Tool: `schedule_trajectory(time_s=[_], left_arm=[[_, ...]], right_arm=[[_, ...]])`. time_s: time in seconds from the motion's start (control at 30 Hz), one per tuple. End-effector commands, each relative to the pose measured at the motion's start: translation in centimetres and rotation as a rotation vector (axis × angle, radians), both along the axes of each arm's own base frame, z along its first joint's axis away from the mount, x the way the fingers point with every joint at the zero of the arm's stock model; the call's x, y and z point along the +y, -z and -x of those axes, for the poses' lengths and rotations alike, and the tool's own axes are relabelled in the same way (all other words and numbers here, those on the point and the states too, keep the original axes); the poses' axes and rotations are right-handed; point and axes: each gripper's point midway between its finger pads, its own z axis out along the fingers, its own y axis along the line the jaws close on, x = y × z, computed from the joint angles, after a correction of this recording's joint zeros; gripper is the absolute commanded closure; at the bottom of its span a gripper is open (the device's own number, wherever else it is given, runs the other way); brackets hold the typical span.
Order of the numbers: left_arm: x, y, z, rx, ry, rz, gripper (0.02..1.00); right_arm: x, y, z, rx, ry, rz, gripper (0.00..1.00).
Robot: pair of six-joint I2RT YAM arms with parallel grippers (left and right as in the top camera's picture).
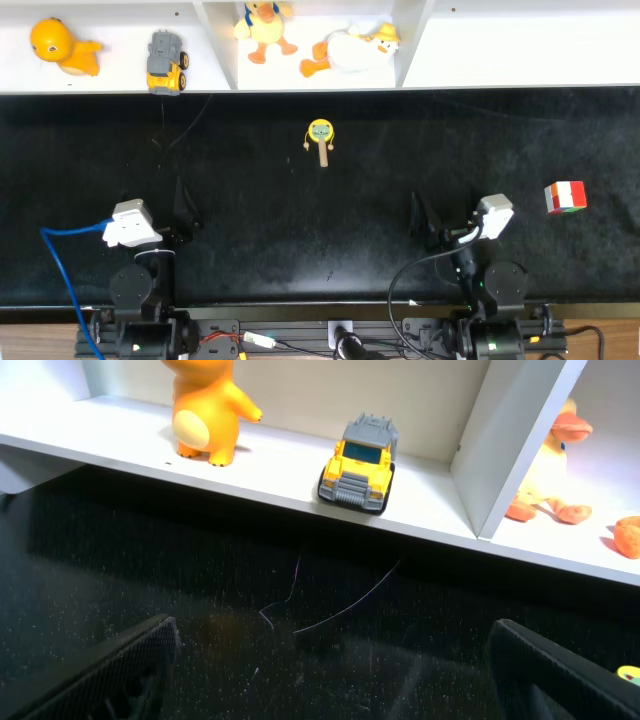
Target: Store Toys
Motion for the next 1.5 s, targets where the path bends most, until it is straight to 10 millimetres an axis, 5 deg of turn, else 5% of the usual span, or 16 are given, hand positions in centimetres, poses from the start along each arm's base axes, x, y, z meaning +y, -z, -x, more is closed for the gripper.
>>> schedule_trajectory(time_s=[0.03, 0.27, 0.5, 0.67, 0.83, 1.1, 1.5], left_arm=[[-0.1, -0.1, 0.0, -0.011, 0.008, 0.004, 0.020], [-0.1, -0.1, 0.0, -0.011, 0.008, 0.004, 0.020], [-0.1, -0.1, 0.0, -0.011, 0.008, 0.004, 0.020], [-0.1, -0.1, 0.0, -0.011, 0.008, 0.004, 0.020], [-0.1, -0.1, 0.0, -0.011, 0.008, 0.004, 0.020], [-0.1, -0.1, 0.0, -0.011, 0.008, 0.004, 0.020], [-0.1, -0.1, 0.0, -0.011, 0.008, 0.004, 0.020]], right_arm=[[1.0, -4.7, 1.3, 0.009, -0.057, -0.035, 0.001], [2.7, -10.2, 0.4, 0.120, -0.175, 0.074, 0.003], [5.0, -13.4, -2.9, 0.310, -0.292, 0.151, 0.003], [9.0, -14.1, -5.4, 0.377, -0.357, 0.223, 0.003], [14.3, -10.2, -7.0, 0.512, -0.432, 0.275, 0.003], [20.3, -3.8, -6.7, 0.722, -0.551, 0.223, 0.007], [21.5, 3.8, -8.3, 0.845, -0.473, 0.347, 0.003]])
